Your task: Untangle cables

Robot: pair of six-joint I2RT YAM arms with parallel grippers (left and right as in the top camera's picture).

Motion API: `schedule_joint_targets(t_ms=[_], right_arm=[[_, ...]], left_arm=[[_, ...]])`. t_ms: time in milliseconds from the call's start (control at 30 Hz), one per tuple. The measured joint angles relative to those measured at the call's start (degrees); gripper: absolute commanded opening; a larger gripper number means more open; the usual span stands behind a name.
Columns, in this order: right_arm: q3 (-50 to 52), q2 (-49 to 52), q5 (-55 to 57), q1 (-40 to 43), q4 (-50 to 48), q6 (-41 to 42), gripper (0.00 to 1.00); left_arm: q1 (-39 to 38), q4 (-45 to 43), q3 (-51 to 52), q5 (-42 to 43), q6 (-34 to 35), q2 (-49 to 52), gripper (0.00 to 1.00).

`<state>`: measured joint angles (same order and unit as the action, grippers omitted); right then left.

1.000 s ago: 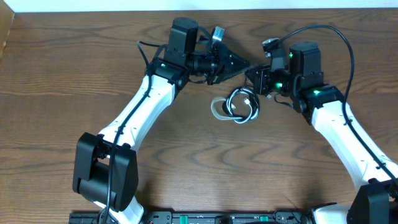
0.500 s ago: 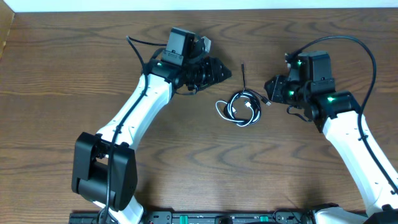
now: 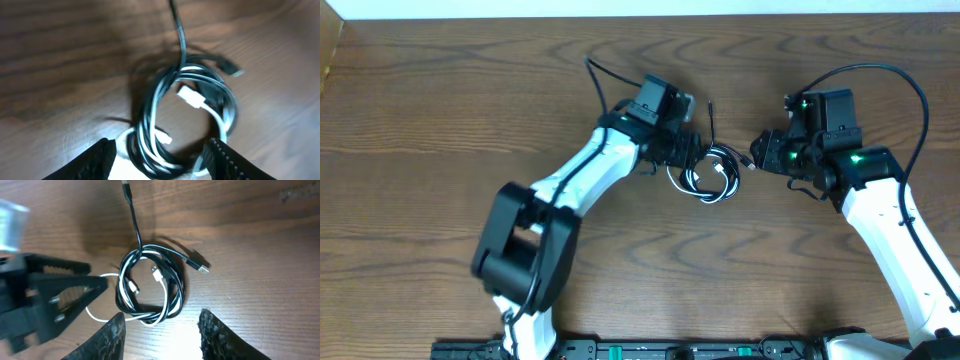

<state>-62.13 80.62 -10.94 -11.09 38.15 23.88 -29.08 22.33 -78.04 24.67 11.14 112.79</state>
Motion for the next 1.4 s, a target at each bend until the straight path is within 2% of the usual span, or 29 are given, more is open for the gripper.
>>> schedule_joint_targets(t_ms=[200,367,433,567,600,833,1000,1200,1267,1400], right_arm=[[0.0,0.0,0.13,0.0,0.17,-0.81,0.44],[0.0,0.0,0.31,0.0,0.17,-1.16,0.44],[0.0,0.0,0.46,0.0,0.17,-1.33,0.45],[0.0,0.0,0.52,0.0,0.15,-1.38,0.45],[0.0,0.0,0.52,0.0,0.13,-1.38,0.45],[0.0,0.0,0.72,0.0,0.0,-1.53,0.45],[0.0,0.0,0.74,0.0,0.02,-1.55,0.45],[0.0,0.0,0.74,0.0,-0.11,-1.55,0.47],[0.0,0.0,0.74,0.0,-0.24,-1.55,0.47],[0.0,0.0,0.74,0.0,-0.24,-1.57,0.47]], left_arm=[[-0.63,-4.55,0.09,-0.66,-2.23,4.81,0.59],[-1.07,-7.21,0.15,-0.85,-2.58,6.23,0.52],[-1.25,-7.23,0.15,-0.85,-2.64,6.47,0.49],[-1.6,-7.74,0.15,-0.92,-2.73,6.78,0.29],[-1.64,-7.89,0.15,-0.94,-3.04,6.8,0.27],[-1.73,-7.13,0.15,-1.05,-3.5,6.8,0.26],[-1.77,-6.23,0.28,-1.03,-3.56,6.8,0.19],[-1.79,-4.0,0.35,-1.01,-2.05,6.8,0.19],[-1.79,-3.65,0.35,-0.96,-0.9,6.8,0.08],[-1.79,-3.65,0.35,0.0,0.5,6.8,0.07]])
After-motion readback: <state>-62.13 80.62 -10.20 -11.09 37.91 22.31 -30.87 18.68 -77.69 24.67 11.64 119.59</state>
